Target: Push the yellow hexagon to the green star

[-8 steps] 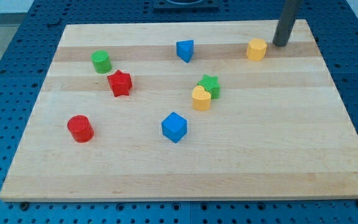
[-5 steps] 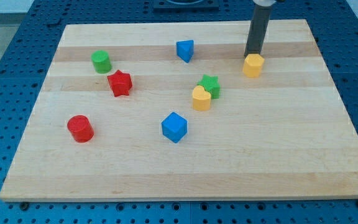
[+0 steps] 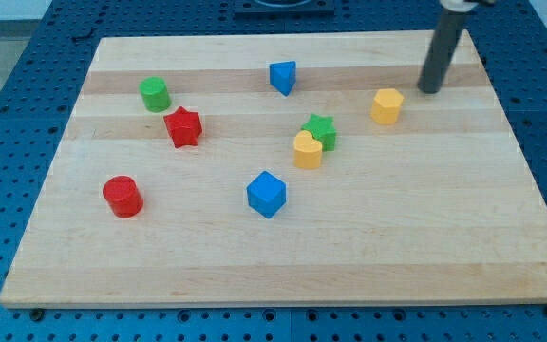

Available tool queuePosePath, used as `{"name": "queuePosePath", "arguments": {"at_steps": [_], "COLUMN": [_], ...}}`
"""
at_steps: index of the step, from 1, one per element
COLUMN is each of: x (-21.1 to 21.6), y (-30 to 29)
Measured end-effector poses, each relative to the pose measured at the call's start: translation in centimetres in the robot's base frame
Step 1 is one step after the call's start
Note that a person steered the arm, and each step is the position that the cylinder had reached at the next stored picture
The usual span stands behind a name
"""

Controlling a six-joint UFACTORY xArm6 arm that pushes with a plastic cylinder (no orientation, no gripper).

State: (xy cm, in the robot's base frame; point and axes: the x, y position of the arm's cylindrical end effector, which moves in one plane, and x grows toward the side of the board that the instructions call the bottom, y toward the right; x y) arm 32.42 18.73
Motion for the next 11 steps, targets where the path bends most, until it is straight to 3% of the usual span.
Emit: {"name": "queuePosePath", "arguments": {"at_steps": [2, 5, 7, 11], "x": [2.6, 1.8, 4.2, 4.9], "y": [-5.9, 1.2, -3.0, -10.0]}}
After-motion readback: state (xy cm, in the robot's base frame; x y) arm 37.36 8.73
